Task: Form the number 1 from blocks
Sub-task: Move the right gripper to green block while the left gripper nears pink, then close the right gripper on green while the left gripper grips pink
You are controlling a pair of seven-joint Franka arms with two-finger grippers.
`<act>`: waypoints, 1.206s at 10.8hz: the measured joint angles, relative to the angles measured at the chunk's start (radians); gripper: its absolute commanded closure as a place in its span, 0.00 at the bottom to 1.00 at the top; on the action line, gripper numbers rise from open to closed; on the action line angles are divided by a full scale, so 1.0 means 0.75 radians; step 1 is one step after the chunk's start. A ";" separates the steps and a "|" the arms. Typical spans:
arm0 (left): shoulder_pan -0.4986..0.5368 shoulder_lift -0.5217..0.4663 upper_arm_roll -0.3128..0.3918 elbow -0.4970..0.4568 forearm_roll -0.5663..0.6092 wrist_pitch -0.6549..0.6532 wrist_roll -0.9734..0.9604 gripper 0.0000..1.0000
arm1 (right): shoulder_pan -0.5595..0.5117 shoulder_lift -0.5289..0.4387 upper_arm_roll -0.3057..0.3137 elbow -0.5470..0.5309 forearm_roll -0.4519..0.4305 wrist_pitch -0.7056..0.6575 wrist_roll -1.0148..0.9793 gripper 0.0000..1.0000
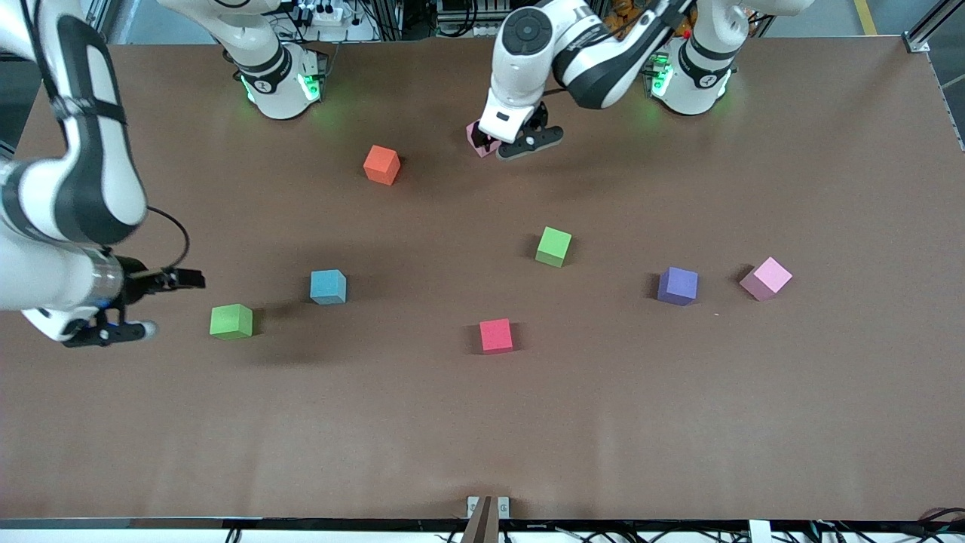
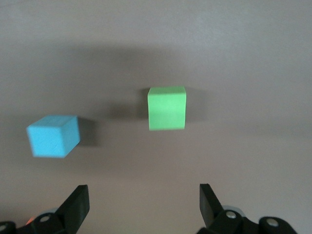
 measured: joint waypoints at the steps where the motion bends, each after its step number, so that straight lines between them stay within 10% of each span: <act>1: -0.045 0.047 -0.001 -0.004 0.000 0.036 -0.069 0.00 | 0.001 0.018 0.001 -0.082 -0.001 0.127 -0.003 0.00; 13: -0.168 0.275 0.003 -0.017 0.018 0.207 -0.117 0.00 | -0.006 0.267 -0.002 -0.156 -0.058 0.513 -0.011 0.00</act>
